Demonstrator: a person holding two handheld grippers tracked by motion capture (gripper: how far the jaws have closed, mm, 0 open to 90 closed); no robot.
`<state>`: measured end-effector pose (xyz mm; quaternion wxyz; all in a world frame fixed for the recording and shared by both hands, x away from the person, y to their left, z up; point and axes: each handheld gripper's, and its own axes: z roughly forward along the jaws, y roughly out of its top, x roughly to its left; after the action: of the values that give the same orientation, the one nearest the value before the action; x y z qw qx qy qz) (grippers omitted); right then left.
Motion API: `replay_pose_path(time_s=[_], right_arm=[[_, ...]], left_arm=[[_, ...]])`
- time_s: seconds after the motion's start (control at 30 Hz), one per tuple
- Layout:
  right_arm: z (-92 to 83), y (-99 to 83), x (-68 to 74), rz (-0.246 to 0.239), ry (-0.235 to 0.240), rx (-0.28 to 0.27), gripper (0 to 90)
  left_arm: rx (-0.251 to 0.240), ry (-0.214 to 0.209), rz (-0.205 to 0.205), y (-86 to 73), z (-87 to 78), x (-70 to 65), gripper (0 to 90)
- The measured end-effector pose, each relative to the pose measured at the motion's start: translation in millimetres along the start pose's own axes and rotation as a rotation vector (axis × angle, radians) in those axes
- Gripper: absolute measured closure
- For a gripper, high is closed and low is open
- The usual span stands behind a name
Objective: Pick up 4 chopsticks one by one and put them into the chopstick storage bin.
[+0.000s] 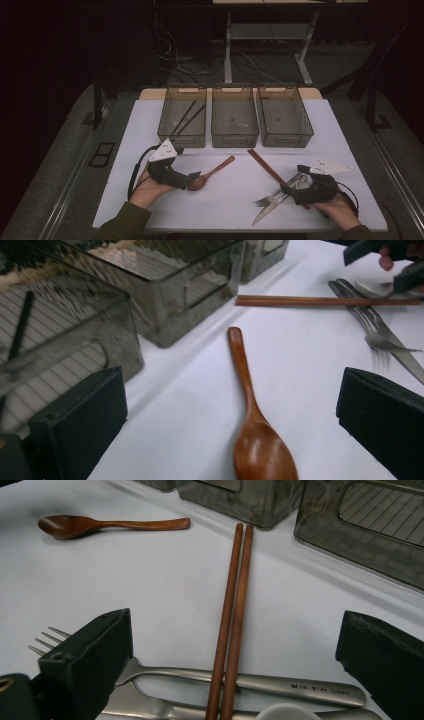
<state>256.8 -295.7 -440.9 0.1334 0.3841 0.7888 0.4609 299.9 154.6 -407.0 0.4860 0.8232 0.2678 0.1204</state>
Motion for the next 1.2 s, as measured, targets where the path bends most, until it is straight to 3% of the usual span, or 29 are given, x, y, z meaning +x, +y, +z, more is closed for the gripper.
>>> replay_pose_path(time_s=[0.23, 0.5, 0.7, 0.9, 1.1, 1.2], right_arm=[[0.8, 0.5, -1.8, 0.012, 0.003, 0.003, 1.6], [-1.6, 0.8, -2.0, 0.03, 0.013, 0.039, 1.6], [-5.0, 7.7, -1.5, 0.035, 0.012, 0.074, 1.7], [-3.2, 13.9, 0.2, 0.026, 0.023, 0.096, 14.3], [3.6, 22.2, -4.4, 0.053, 0.029, 0.124, 30.3], [6.2, 28.5, -5.6, 0.056, 0.022, 0.129, 32.6]], left_arm=[[0.012, -0.006, -0.008, -13.3, -1.3, -7.2, 0.0], [0.022, -0.009, -0.036, -28.0, -6.4, -14.5, 0.0], [0.034, -0.014, -0.035, -35.5, -9.2, -18.0, 0.0], [0.036, -0.013, -0.04, -36.5, -8.8, -18.0, 0.0], [0.045, -0.018, -0.029, -37.3, -8.1, -19.5, 0.0], [0.044, -0.019, -0.033, -37.8, -8.0, -19.2, 0.0]])
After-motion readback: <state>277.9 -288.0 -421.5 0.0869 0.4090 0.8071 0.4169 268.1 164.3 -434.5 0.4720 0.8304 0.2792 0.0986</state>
